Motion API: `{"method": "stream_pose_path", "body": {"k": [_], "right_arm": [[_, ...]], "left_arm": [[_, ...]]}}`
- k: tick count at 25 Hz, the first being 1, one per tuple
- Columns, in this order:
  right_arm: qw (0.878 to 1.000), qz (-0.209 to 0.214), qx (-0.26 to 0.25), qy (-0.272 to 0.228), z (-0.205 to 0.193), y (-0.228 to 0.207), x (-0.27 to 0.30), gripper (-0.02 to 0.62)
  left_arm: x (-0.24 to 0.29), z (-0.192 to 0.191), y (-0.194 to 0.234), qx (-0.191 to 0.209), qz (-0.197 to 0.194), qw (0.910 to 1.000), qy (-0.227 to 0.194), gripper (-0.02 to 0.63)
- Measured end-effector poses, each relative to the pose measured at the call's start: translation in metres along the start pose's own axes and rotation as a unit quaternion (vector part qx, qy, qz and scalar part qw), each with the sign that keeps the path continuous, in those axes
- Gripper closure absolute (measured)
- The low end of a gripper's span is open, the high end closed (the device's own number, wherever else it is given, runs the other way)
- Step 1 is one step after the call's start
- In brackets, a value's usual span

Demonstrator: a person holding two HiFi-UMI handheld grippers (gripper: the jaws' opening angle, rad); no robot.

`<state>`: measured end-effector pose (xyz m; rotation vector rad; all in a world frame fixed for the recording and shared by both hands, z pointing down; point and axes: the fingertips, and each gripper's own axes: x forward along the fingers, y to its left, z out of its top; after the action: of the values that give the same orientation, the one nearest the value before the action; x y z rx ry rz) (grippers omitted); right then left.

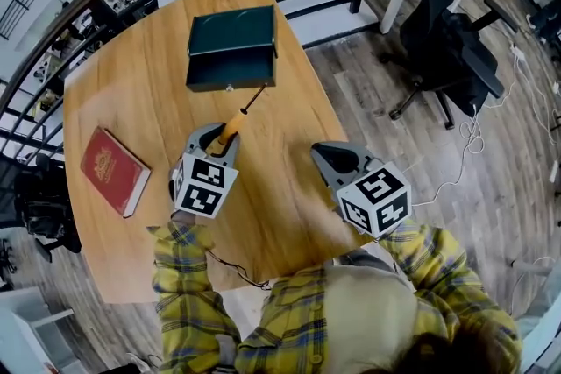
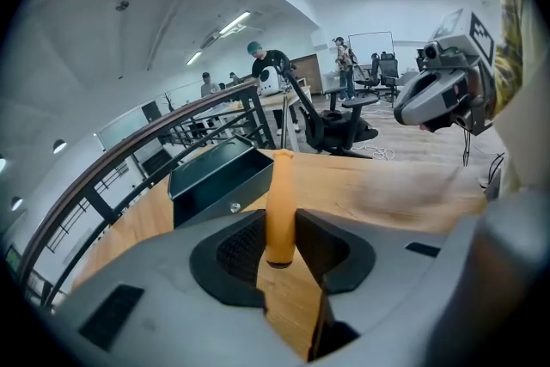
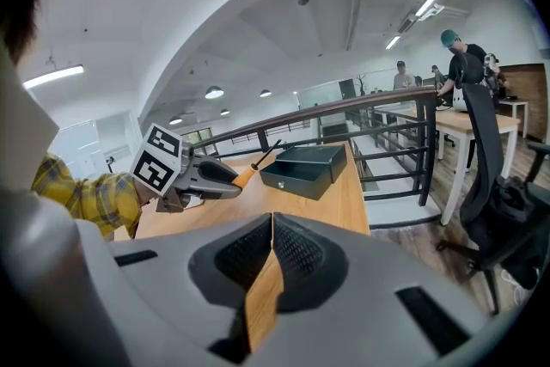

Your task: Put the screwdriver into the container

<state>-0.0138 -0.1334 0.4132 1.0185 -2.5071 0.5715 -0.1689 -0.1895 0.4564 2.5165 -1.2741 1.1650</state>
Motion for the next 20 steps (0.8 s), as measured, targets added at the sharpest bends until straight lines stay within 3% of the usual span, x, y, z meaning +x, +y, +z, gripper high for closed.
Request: {"method": "stream_pose_path", "body": {"k": [20], "right_arm": [[1.0, 0.009, 0.006, 0.024, -0.005, -0.004, 0.034, 0.529]], "left_arm": [[0.049, -0.001, 0.056, 0.114, 0.003, 0.992, 0.055, 0.5]]}}
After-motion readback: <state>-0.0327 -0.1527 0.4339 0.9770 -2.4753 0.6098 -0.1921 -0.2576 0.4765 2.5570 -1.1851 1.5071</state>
